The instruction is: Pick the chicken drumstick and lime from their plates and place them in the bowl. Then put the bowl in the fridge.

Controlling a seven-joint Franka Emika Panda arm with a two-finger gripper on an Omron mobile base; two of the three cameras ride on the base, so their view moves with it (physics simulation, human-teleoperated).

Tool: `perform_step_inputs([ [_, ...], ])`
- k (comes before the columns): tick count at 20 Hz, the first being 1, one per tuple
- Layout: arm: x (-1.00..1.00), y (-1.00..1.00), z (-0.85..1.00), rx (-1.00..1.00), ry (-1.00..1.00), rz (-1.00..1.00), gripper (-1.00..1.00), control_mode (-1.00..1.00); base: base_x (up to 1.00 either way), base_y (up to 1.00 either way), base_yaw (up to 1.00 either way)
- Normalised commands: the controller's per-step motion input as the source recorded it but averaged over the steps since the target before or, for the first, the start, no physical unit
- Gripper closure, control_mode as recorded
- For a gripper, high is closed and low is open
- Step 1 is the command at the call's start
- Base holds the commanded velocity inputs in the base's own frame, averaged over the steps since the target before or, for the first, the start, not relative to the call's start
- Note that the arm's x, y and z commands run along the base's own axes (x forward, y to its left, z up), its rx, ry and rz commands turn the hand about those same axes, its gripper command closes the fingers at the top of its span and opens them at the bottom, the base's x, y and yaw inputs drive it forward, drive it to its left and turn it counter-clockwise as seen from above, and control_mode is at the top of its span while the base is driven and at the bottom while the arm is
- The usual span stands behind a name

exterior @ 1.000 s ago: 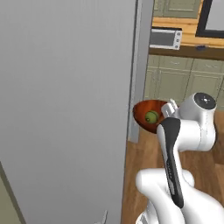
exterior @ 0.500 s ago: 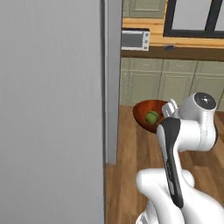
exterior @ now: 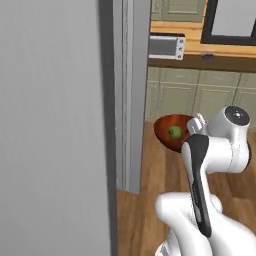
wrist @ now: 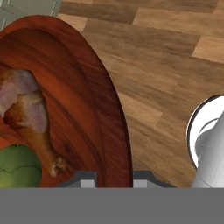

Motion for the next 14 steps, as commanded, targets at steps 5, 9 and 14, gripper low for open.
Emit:
perform_step_inputs([
  [5,0.00,0.00,0.00,0.00,0.00,0.00,1.00,1.00,-0.41,-0.08,0.55],
  [9,0.00,0.00,0.00,0.00,0.00,0.00,1.00,1.00,-0.47,-0.08,0.59],
  [14,0.00,0.00,0.00,0.00,0.00,0.00,1.00,1.00,-0.01,-0.24,0.67],
])
